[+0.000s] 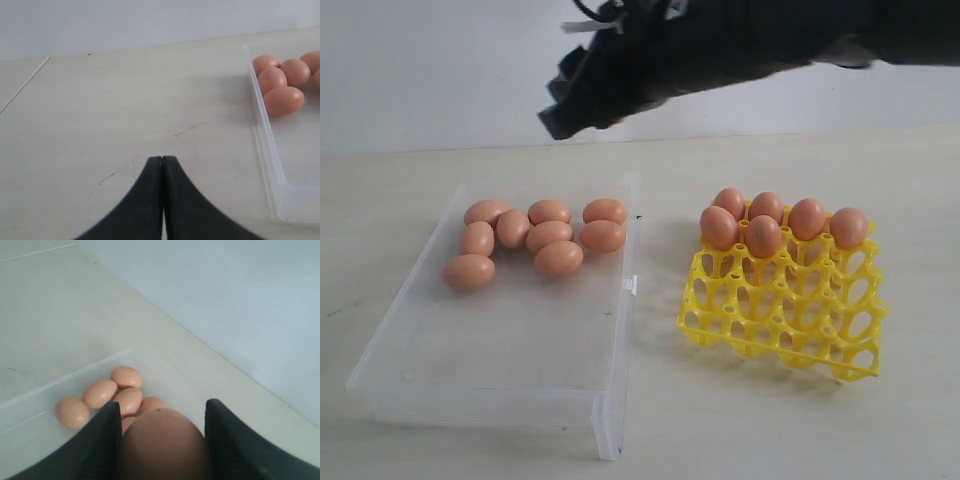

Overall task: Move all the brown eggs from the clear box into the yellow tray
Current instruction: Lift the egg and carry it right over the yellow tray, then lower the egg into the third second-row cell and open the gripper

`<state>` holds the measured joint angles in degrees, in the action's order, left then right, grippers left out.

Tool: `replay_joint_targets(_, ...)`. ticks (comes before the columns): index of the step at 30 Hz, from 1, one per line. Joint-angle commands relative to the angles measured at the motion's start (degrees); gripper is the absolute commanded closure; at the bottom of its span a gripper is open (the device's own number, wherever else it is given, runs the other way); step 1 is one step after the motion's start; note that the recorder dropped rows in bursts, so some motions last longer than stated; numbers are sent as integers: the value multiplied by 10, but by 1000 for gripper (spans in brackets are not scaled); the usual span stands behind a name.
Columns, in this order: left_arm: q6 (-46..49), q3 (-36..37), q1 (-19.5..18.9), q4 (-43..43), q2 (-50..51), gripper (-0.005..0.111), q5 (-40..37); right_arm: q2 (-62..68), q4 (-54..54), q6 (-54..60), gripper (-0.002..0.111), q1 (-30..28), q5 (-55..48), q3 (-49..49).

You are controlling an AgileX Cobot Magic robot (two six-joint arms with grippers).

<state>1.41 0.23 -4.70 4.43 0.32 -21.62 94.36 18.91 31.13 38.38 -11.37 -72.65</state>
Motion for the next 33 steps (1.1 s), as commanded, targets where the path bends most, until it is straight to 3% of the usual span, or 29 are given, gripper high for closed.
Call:
replay_joint_targets(1,-1,-2,3,-4,-3,107,-1,-68,4,4,108,-40,114,127)
replay_joint_targets(9,-1,-2,3,-4,-3,107,-1,-113,6,-139,108,-133,386,320)
replay_joint_targets(14,-1,-2,3,-4,-3,107,-1,-87,-40,-217,108,-166,493,395)
replay_joint_targets(24,-1,-2,3,-4,-3,107,-1,75,-45,-227,108,-172,698,420)
replay_joint_targets(33,-1,-2,3,-4,-3,107,-1,157,-71,-264,108,-223,751,420)
